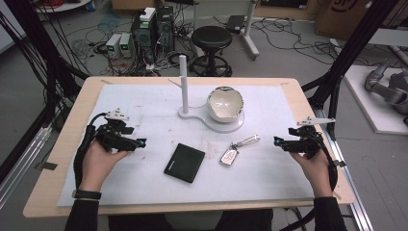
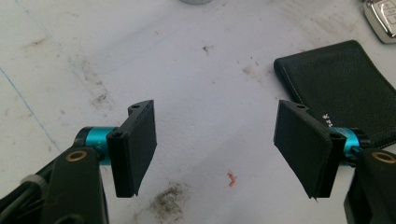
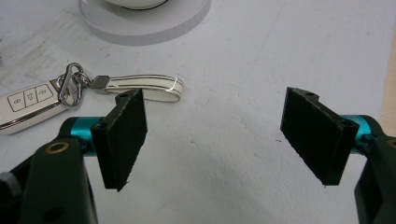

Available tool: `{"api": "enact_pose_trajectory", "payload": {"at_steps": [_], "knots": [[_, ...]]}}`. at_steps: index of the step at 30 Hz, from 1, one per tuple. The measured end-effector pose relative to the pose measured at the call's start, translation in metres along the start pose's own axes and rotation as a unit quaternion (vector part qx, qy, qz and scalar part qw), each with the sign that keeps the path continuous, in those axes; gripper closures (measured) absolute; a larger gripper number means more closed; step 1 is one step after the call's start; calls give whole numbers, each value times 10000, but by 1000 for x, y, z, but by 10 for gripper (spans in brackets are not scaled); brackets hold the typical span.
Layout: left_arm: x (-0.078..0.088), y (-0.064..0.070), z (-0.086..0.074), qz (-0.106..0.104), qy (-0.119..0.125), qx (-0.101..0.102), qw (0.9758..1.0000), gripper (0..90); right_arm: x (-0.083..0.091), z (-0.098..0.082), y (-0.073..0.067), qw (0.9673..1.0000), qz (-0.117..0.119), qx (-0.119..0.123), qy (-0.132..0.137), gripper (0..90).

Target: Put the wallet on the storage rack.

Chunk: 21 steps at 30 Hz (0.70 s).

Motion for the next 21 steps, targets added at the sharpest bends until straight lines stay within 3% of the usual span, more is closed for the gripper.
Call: {"api": "enact_pose_trajectory", "payload": {"at_steps": [10, 15, 21], "knots": [[-7, 13, 8, -280, 130, -38, 9995, 302, 5, -4, 5, 9999, 3, -93, 62, 234], [-5, 21, 10, -451, 244, -29, 9987, 308, 5, 0, -1, 9999, 36, 25, 92, 244], [-8, 29, 11, -586, 188, -112, 9980, 322, -1, 1, -2, 9999, 119, 29, 51, 252]]}}
Point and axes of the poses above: each handheld gripper's, and its own axes: x roughly backward along the jaws, z roughly out of its top, y roughly to its right, the point moved 6 cm from there along -x, roughly forward along the jaws, and after that the axes turned 14 degrees about z, right-handed, at the moved point
